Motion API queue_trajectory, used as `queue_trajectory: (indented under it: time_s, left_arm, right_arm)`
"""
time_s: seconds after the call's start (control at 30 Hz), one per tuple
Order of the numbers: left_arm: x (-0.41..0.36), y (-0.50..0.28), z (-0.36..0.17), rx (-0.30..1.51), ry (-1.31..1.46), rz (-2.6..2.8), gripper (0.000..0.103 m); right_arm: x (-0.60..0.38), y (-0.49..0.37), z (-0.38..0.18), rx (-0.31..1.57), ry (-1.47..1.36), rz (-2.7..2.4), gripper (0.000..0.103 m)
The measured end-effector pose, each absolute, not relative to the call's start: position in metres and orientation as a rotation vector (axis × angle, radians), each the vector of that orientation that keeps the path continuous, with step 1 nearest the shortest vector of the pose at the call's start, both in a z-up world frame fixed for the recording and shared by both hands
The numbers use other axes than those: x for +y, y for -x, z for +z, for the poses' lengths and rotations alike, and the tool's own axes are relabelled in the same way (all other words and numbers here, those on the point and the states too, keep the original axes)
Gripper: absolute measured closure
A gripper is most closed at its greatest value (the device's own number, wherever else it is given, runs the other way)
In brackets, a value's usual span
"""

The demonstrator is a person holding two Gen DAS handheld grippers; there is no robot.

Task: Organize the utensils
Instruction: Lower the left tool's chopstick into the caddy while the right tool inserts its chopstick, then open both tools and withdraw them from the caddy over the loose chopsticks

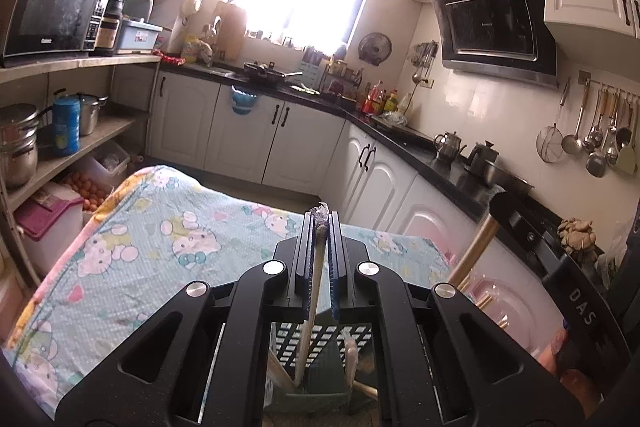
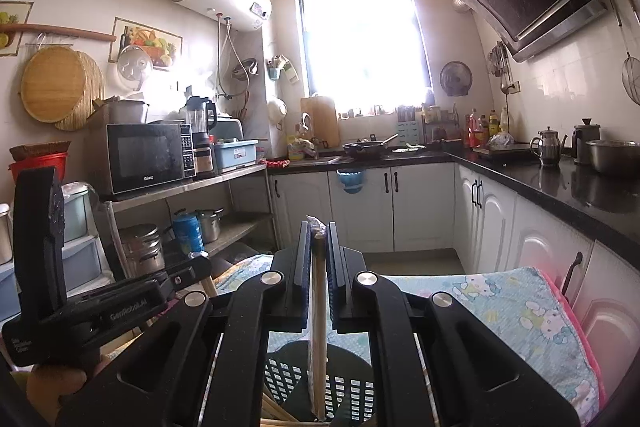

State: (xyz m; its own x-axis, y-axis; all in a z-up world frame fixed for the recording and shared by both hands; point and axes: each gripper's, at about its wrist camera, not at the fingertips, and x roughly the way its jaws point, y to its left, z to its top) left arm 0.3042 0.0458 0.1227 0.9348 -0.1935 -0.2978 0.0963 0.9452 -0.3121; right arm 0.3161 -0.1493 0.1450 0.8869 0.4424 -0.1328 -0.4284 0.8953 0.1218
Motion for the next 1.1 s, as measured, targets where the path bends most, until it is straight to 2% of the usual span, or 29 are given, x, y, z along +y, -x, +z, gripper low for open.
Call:
queue_trajectory:
  time_s: [0.73,1.1]
  left_arm:
    - [0.039,-0.307,0.101,0.392,0.273,-0.163,0.101]
    - [0.037,-0.307,0.101,0.407,0.266,-0.165,0.101]
  right_arm:
    - [-0.153,-0.312,0.100,0.152,-0.134,0.416,0.095]
    - [-0.166,-0.295,0.087,0.241,-0.154,0.449,0.095]
